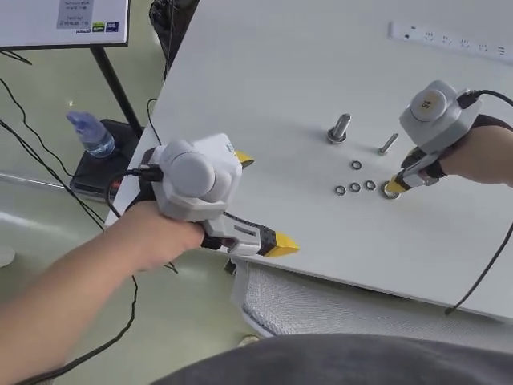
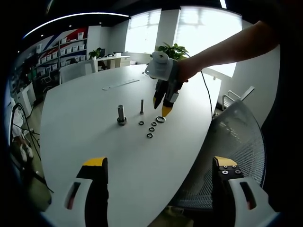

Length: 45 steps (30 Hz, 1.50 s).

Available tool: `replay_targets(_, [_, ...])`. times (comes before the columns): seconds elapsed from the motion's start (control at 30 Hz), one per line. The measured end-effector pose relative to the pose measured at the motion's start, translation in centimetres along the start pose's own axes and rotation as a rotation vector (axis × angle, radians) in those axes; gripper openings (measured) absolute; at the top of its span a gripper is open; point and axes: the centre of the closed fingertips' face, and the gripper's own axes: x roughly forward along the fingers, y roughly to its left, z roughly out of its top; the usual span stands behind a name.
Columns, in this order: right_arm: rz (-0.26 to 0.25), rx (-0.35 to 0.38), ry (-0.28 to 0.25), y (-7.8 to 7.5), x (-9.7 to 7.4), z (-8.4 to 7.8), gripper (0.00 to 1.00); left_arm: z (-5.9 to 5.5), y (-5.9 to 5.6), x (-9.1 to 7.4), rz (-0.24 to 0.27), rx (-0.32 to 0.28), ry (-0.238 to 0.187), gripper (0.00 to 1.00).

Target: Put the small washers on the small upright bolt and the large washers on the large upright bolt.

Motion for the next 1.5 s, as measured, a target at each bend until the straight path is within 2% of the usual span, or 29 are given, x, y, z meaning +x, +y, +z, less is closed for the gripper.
replay_targets(0.2, [-0.001, 0.023, -0.008, 0.4, 0.8, -0.5, 0.37, 0.0, 0.2, -0.3, 0.020, -0.020, -0.002, 0.91])
replay_targets(0.4, [-0.026, 0.026, -0.014, 0.8, 1.3, -0.8, 0.37, -0.3, -0.1, -0.6, 0.019, -0.021, 0.008, 0.87])
replay_targets(0.7, [-0.064, 0.022, -0.029, 0.5, 1.7, -0.3, 0.36, -0.4, -0.1, -1.0, 0.025, -0.027, 0.005, 0.86])
replay_targets(0.97, [-0.065, 0.035, -0.008, 0.8, 1.9, -1.3, 0.35, -0.4, -0.2, -1.2, 0.023, -0.016, 0.000, 0.87])
replay_targets(1.07, [-0.068, 0.049, -0.024, 0.4, 2.0, -1.3, 0.34, -0.5, -0.3, -1.2, 0.019, -0.012, 0.004, 0.86])
replay_targets(1.3, [-0.059, 0.071, -0.034, 0.8, 2.1, -1.1, 0.30, -0.6, -0.8, -1.2, 0.010, -0.017, 0.000, 0.86])
replay_targets(1.5, [-0.058, 0.097, -0.032, 1.1, 2.0, -1.0, 0.29, -0.6, -0.6, -1.5, 0.021, -0.021, -0.003, 0.85])
